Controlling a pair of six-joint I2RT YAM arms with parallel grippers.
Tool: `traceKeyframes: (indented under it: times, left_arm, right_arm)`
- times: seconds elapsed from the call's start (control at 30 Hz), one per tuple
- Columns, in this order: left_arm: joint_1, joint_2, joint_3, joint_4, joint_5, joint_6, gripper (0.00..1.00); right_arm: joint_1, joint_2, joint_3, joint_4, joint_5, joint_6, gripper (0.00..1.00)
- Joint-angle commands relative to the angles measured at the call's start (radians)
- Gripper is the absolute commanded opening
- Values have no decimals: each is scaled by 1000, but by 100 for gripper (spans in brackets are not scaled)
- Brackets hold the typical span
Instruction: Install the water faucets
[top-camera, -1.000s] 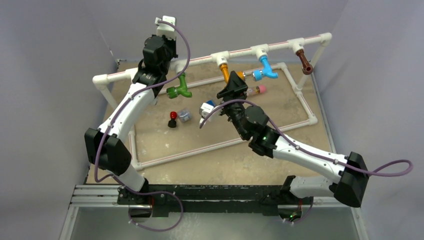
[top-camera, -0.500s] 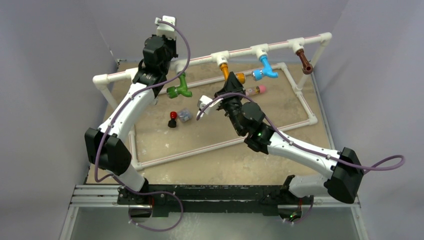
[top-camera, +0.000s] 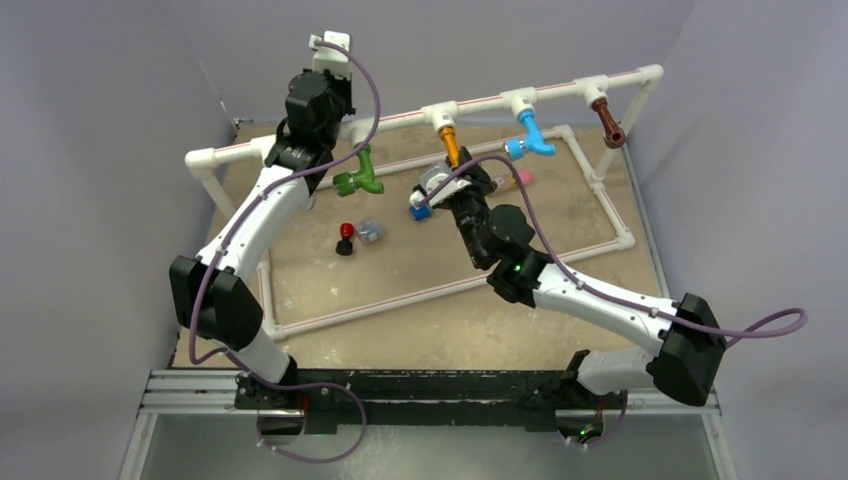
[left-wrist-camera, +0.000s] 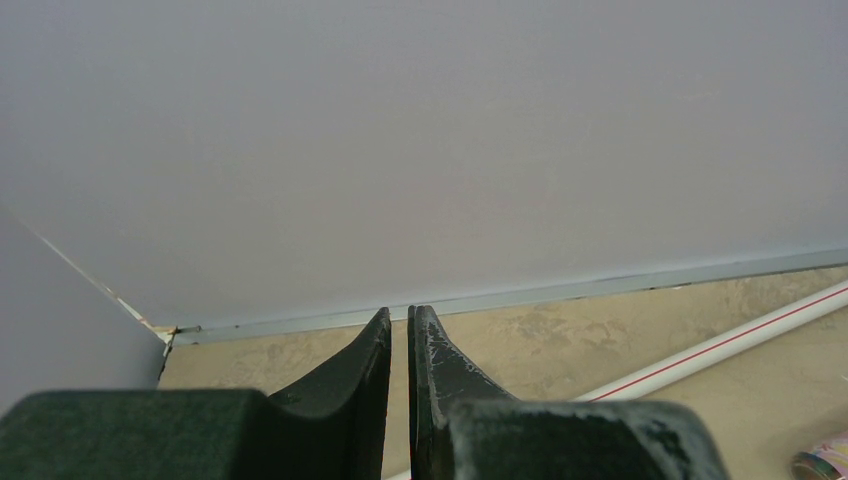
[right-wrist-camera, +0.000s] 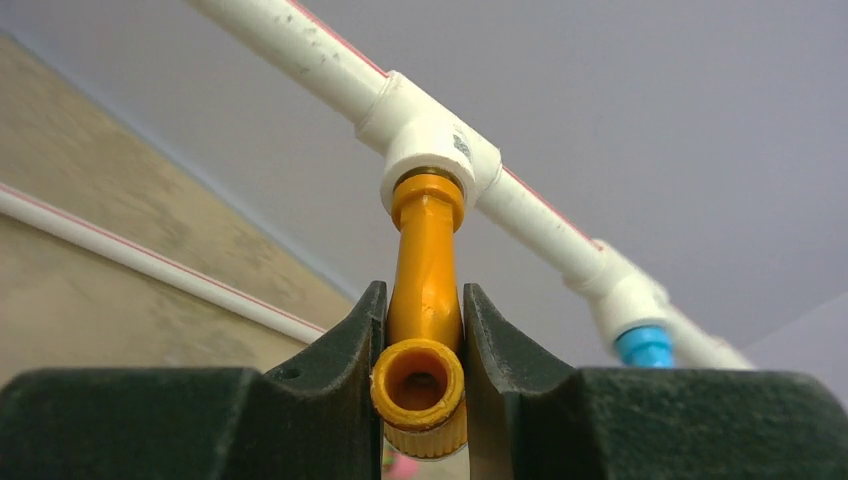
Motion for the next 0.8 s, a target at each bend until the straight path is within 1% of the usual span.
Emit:
traceKeyframes:
  times: [0.0,0.1,0.3,0.57,0.6,0.63,0.77]
  left_arm:
    - [-13,34,-50,-132,-2,16,10]
    - [-13,32,-50,-132,-2,15,10]
    - [-13,25,-53,-132,-2,16,10]
    - [-13,23,-53,-131,0,15,10]
    - [-13,23,-53,-132,2,13,10]
    - [-12,23,-53,-132,2,13,10]
    - [-13,20,-53,-133,4,13,10]
  right_arm:
    - [-29,-2,-18,75,-21,459,0]
    - [-30,-6,-55,139,-87,631,0]
    - [-36,-1,-71,207,-135,979,0]
    - [-42,-29,-102,288,-105,1529,0]
    - [-45,-35,-109,304,-102,1619,0]
    - [-46,-40,-111,306,-97,1666,0]
    - [-58,-65,-143,351,-89,1942,0]
